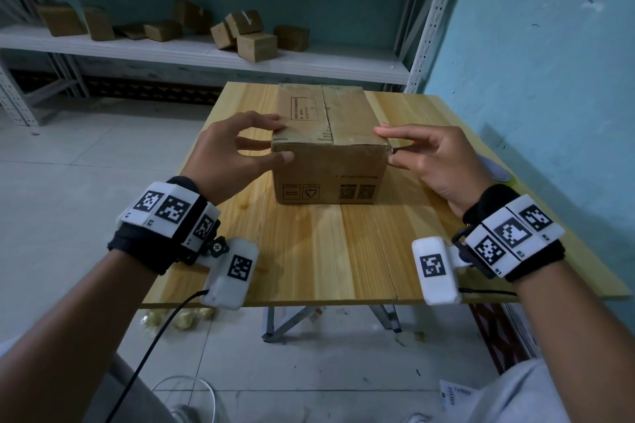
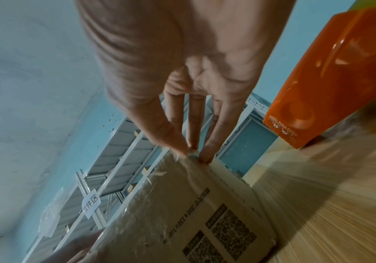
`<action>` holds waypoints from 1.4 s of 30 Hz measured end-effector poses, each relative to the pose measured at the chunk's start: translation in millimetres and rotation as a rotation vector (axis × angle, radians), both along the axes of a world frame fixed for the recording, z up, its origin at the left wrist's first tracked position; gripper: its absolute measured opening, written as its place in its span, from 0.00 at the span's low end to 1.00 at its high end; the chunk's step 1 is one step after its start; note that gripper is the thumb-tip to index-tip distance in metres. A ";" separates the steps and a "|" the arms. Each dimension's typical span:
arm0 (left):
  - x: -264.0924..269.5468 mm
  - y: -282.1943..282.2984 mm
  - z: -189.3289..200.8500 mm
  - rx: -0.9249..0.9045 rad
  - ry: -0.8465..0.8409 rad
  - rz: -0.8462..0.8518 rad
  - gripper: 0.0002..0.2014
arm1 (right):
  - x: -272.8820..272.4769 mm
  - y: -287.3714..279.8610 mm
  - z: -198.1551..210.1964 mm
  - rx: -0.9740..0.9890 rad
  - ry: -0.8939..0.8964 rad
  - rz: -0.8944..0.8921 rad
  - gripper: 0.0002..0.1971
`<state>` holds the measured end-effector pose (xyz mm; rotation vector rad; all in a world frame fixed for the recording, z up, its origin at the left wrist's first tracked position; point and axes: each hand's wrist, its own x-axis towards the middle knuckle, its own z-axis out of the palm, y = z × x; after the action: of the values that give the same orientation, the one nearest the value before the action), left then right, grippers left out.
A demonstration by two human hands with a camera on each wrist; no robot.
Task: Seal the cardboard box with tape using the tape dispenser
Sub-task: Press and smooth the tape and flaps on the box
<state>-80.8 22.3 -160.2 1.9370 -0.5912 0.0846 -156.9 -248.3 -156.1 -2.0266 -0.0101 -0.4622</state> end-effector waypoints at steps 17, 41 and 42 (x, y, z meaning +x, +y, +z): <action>-1.7 -2.5 1.2 -0.085 0.035 0.037 0.10 | -1.3 -16.4 0.2 -0.038 0.003 0.203 0.20; -1.0 -6.4 -1.1 -0.163 0.081 0.058 0.12 | 0.1 -12.8 -4.2 -0.204 -0.100 0.121 0.15; -0.8 -6.3 -1.1 -0.168 0.086 0.059 0.11 | -0.2 -12.8 -4.1 -0.202 -0.096 0.123 0.15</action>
<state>-81.7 16.0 -161.4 1.7860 -0.4549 0.0851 -157.1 -261.1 -160.2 -2.1842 -0.2484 -0.4965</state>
